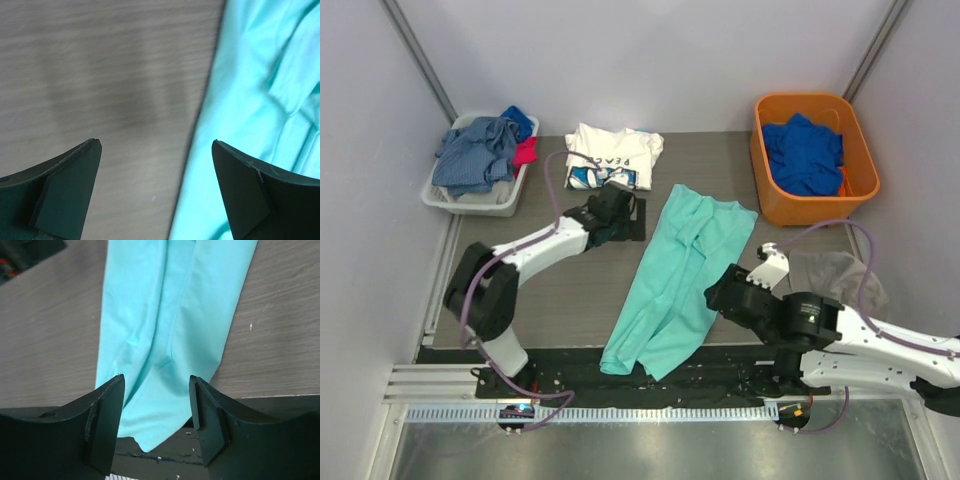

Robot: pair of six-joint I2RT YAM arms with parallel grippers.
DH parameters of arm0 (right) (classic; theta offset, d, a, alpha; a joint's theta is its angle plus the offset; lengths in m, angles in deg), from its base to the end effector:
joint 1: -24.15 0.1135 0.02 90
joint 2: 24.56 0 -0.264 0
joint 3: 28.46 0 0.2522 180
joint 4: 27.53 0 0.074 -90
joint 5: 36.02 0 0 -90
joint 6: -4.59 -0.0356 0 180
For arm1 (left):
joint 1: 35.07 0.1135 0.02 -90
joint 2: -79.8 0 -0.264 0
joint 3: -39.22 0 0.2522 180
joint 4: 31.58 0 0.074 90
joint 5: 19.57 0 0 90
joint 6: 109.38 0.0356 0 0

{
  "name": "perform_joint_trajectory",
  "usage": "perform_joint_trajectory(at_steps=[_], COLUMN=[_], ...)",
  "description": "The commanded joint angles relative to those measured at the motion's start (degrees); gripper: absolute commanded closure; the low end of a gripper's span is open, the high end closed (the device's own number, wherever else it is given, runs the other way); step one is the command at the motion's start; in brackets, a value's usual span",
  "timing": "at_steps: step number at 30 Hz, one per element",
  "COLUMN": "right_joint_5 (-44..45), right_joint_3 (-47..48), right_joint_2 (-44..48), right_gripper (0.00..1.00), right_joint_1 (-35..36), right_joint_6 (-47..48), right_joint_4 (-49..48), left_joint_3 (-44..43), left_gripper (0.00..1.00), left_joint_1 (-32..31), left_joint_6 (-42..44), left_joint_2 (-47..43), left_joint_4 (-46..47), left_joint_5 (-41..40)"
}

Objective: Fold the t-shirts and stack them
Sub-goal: Fold the tshirt

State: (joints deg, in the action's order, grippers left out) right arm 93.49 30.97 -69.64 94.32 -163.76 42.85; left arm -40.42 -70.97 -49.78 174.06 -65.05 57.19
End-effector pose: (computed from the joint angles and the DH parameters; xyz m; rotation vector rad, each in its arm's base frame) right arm 0.0670 0.1189 0.2788 0.4143 2.2685 0.4506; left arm 0.2933 -0.2023 0.2323 0.0086 2.3979 -0.2689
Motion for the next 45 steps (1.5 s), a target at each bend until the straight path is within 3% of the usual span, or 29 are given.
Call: perform_joint_trajectory(at_steps=[1, 6, 12, 33, 39, 40, 42, 44, 45], right_joint_5=[7.69, 7.69, 7.25, 9.10, 9.62, 9.71, 9.63, 9.71, 9.80], right_joint_3=[3.72, 5.22, 5.31, 4.69, 4.43, 4.51, 4.43, 4.34, 4.25], right_joint_2=[3.15, 3.16, 2.81, 1.92, 2.45, 2.45, 2.63, 2.72, 2.80], right_gripper=[0.37, 0.38, 0.37, 0.33, 0.33, 0.33, 0.33, 0.33, 0.33], right_joint_1=[0.05, 0.05, 0.05, 0.05, -0.04, -0.12, -0.21, -0.30, -0.39], right_joint_6=[1.79, 2.93, 4.17, 5.31, 5.05, 5.05, 5.05, 5.04, 5.05], right_joint_4=[3.40, 4.55, 2.53, 2.35, 2.27, 2.27, 2.27, 2.35, 2.27], left_joint_3=[-9.75, -20.93, -33.06, -47.58, -49.77, -50.56, -51.62, -52.67, -52.68], left_gripper=[0.02, 0.02, 0.01, 0.05, 0.20, 0.31, 0.42, 0.65, 0.84], left_joint_1=[-0.75, -0.84, -0.75, 1.27, 1.27, 1.27, 1.27, 1.27, 1.27], left_joint_6=[3.05, 7.18, 9.30, 6.31, 7.01, 7.01, 7.10, 7.19, 7.19], left_joint_2=[9.43, 24.27, 34.48, 47.42, 49.09, 49.27, 50.40, 50.93, 51.11], left_joint_4=[8.63, 9.25, 9.07, 8.45, 6.53, 6.17, 4.60, 3.80, 3.71], left_joint_5=[2.77, 3.57, 5.50, 21.30, 27.11, 27.64, 28.61, 30.54, 30.81])
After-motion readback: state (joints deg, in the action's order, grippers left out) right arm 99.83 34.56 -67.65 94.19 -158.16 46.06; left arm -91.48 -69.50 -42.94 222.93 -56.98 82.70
